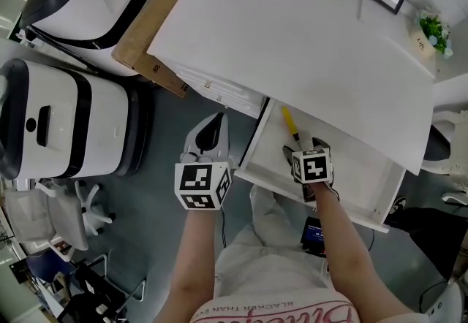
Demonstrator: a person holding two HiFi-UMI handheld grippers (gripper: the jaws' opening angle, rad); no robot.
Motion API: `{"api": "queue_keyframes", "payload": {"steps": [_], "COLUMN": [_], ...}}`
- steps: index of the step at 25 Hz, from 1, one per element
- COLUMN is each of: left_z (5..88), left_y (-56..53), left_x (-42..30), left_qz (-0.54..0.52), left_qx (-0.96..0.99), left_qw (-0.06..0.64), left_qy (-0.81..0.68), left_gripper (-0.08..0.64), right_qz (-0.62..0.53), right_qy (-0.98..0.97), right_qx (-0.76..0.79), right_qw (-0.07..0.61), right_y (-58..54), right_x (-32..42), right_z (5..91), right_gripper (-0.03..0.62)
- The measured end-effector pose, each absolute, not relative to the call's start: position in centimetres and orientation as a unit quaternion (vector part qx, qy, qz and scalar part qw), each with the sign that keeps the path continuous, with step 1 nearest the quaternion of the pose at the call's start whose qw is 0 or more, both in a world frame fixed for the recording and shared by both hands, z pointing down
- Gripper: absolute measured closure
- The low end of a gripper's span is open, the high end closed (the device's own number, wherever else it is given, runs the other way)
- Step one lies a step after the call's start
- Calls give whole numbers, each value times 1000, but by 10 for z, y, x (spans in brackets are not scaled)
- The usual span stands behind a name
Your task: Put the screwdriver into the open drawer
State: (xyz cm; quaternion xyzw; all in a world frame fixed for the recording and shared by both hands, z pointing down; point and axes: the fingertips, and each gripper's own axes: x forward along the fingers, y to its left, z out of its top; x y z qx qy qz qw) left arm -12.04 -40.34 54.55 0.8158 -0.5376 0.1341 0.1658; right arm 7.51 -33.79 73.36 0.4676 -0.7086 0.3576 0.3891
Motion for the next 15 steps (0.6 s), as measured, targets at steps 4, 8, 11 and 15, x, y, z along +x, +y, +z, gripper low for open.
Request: {"api": "queue_keyframes", "payload": {"steps": [4,8,11,15], "left_z": [536,525,515,504], "left_y": [-399,-395,-390,-382], "left_x": [-117,-111,-105,-101], "left_qz": [124,115,109,100], "left_qx": [819,825,829,834], "left_qw": [161,153,144,135], "left_qy": [-536,-532,-529,-526], "left_gripper": [552,552,552,552], "right_qz": [360,362,359,339], "right_qy": [-710,-710,-715,-724], "right_qx": [472,479,475,479], "right_qw": [379,369,367,363], "right_y": [-332,-327,-322,-318], "right_x": [77,85,89,92], "right_z": [723,711,702,687], "right_gripper": [224,225,225,225]}}
